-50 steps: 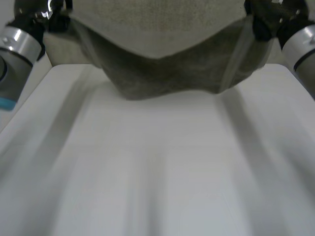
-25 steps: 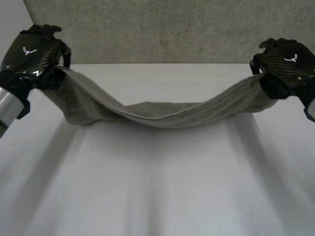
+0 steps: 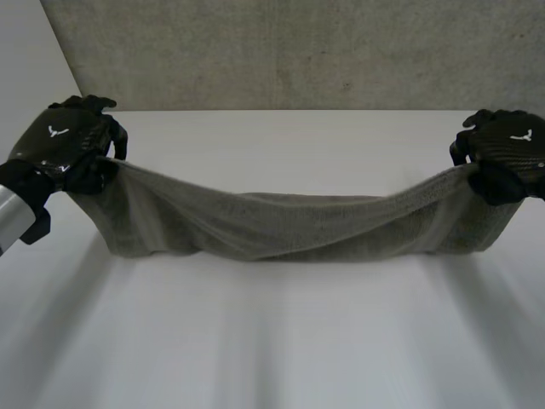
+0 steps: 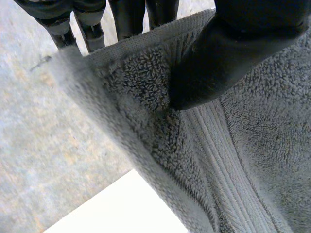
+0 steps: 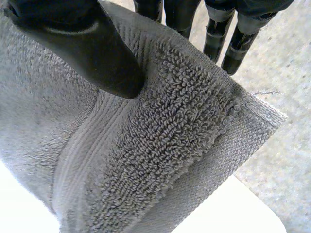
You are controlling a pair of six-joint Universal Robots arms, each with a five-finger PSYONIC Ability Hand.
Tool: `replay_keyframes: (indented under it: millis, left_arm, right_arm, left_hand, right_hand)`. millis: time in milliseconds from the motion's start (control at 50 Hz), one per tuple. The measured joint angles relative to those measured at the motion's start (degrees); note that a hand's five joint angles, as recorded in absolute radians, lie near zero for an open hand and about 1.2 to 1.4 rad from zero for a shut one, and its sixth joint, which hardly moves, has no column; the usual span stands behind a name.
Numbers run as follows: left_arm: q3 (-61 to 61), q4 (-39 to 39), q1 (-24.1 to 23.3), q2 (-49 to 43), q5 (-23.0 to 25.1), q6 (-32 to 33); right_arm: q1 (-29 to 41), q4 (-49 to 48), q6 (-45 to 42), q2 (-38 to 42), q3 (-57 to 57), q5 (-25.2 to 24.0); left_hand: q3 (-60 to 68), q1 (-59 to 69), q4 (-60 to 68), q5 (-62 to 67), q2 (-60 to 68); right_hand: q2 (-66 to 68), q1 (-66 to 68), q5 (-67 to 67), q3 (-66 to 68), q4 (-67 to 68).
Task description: Fold the towel.
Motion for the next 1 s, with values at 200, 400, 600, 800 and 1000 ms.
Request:
replay_keyframes:
  millis: [200, 400, 600, 800, 1000]
  left_arm:
    - [10.9, -1.7, -2.8, -14.4, -1.1, 1.7]
    - [21.5, -4.2, -5.7, -27.8, -5.9, 7.3]
    - [28.8, -5.7, -7.5, -36.9, -9.0, 11.0]
    - [32.2, -5.4, -7.6, -40.4, -9.0, 11.0]
    - [33.5, -5.2, -7.8, -42.3, -9.7, 11.3]
  right_arm:
    - [0.3, 0.4, -3.6, 14.3, -8.7, 1.8]
    - [3.9, -0.1, -3.7, 25.1, -17.3, 5.0]
    - [6.5, -0.8, -3.8, 35.3, -24.9, 7.3]
    - [7.9, -3.7, -3.9, 39.7, -28.3, 9.7]
    - [9.0, -7.3, -3.8, 42.6, -30.5, 11.0]
  left_hand:
    - [0.0, 0.0, 0.0, 0.0, 0.0]
    - [0.0, 0.0, 0.0, 0.0, 0.0]
    - [0.0, 0.0, 0.0, 0.0, 0.0]
    - [0.0, 0.0, 0.0, 0.0, 0.0]
    - [0.0, -0.5, 0.0, -0.1, -0.5]
  right_hand:
    - [0.0, 0.0, 0.0, 0.0, 0.0]
    - [0.0, 0.0, 0.0, 0.0, 0.0]
    - [0.3, 0.0, 0.0, 0.0, 0.0]
    - [0.3, 0.0, 0.0, 0.0, 0.0]
    - [-6.9, -6.8, -8.0, 0.0, 0.0]
